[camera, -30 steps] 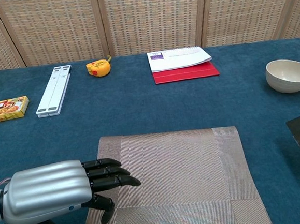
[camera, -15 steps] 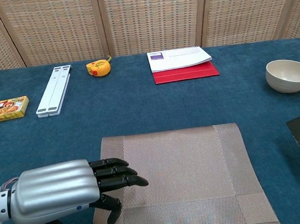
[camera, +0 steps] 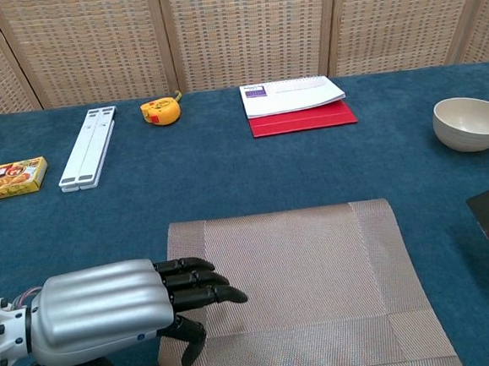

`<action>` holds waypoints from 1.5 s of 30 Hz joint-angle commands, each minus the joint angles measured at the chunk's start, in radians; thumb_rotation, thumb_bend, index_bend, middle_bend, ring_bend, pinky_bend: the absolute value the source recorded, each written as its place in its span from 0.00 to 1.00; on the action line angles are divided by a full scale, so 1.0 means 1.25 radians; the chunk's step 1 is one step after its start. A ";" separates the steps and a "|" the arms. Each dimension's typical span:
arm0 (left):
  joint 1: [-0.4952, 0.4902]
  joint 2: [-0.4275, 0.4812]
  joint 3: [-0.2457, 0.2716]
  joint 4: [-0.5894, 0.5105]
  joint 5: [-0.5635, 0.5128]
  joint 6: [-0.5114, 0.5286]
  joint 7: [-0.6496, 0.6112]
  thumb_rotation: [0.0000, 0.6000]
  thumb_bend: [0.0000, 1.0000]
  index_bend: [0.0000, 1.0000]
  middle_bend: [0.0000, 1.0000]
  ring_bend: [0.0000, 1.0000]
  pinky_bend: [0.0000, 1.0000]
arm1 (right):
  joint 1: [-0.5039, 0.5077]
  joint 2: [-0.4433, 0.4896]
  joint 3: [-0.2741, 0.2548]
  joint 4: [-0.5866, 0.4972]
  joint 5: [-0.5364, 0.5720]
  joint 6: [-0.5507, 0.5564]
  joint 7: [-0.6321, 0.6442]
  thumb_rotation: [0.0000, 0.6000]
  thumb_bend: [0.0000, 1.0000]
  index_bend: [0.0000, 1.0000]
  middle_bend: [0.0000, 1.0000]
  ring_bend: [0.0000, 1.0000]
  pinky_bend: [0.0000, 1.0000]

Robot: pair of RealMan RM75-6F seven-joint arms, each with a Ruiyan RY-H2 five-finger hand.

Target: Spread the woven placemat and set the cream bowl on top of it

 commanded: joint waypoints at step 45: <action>-0.149 -0.039 -0.413 0.219 -0.487 -0.131 -0.095 1.00 0.53 0.79 0.00 0.00 0.00 | -0.005 -0.003 0.000 -0.005 -0.012 -0.001 -0.020 1.00 0.00 0.01 0.00 0.00 0.00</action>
